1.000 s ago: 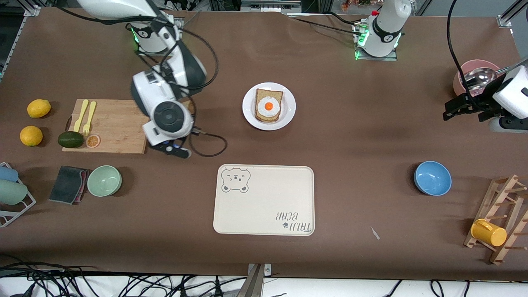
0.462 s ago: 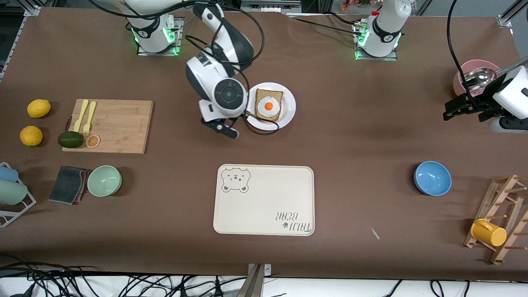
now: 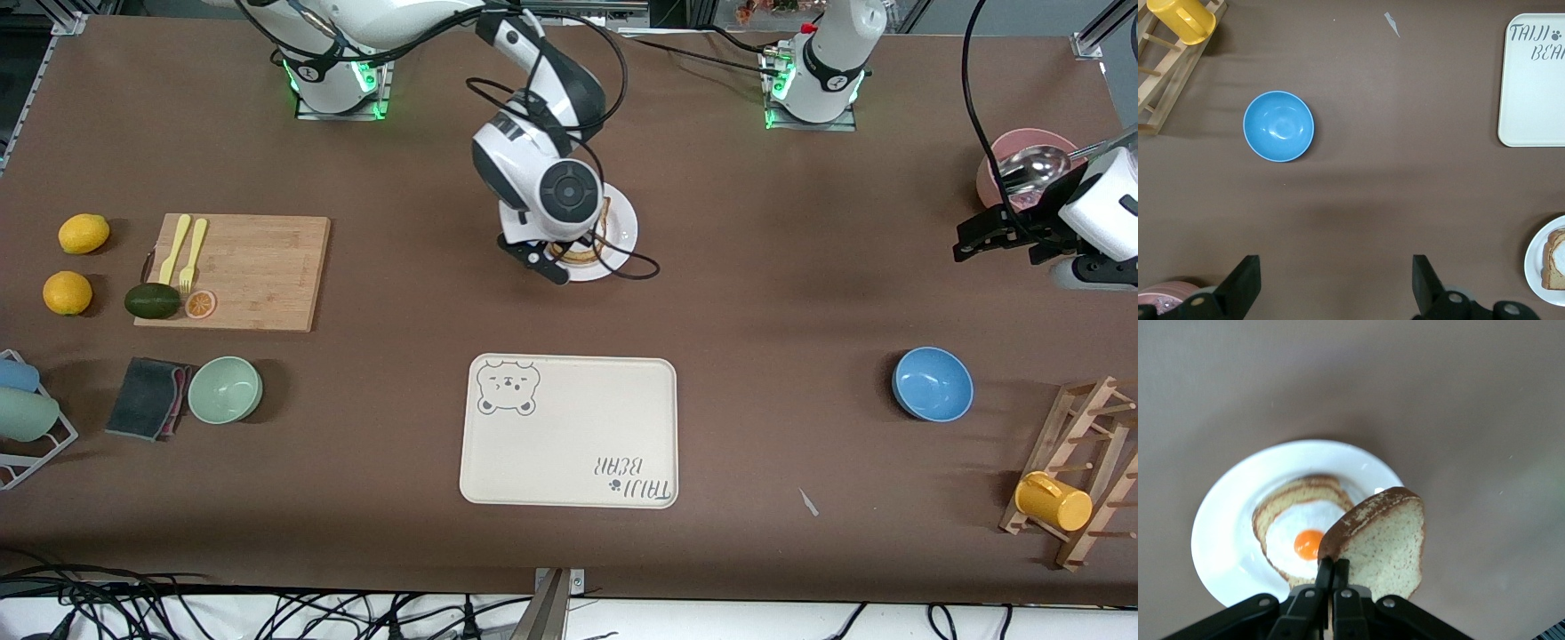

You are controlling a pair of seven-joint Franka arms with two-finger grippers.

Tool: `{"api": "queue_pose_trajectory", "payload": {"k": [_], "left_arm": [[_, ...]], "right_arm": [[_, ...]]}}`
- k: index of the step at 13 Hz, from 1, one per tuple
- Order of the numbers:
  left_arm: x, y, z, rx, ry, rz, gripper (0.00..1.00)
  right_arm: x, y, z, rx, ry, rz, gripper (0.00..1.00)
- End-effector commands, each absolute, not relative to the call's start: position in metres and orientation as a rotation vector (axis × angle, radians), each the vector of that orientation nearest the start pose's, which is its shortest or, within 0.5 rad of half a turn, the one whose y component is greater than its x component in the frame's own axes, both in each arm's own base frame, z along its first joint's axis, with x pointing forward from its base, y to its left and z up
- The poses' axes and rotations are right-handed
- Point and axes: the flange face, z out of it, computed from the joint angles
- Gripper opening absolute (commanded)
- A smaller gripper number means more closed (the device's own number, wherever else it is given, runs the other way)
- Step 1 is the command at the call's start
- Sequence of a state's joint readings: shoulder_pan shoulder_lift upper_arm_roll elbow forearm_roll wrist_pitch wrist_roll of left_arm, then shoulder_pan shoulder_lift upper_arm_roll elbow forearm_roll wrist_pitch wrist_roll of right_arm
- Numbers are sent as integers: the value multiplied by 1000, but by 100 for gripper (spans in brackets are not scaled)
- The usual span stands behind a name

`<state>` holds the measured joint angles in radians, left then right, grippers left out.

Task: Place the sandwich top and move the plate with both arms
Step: 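Lower the bread onto the egg toast and open the right gripper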

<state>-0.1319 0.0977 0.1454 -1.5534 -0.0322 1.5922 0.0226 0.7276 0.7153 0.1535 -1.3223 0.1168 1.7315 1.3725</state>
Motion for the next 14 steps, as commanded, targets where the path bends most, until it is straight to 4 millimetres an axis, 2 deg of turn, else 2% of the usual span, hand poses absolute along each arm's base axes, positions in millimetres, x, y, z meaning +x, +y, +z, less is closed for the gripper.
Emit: {"api": "queue_pose_trajectory", "payload": {"k": [1,3,7,8,9,10,11,14], "left_arm": [[581,3,581,-3133,22,88,100],[581,3,581,-3133,19,90,100],[581,3,581,-3133,22,88,100],[581,3,581,-3133,19,88,100],[581,3,581,-3133,19,90,100],[581,4,580,-3133,17,92,100],[581,4,581,-3133,17,92,100],[581,4,580,-3133,14,95,100]], "right_arm": [[442,557,295,-3149,866,513,0],[445,562,290,-3120,860,483,0],[439,569,255,-3174,829,406,0],[437,574,253,-3160,820,383,0],[438,574,253,-3159,820,374,7],[440,573,255,-3155,823,366,70],[441,573,257,-3164,813,337,100],[450,569,269,-3174,783,274,100]]}}
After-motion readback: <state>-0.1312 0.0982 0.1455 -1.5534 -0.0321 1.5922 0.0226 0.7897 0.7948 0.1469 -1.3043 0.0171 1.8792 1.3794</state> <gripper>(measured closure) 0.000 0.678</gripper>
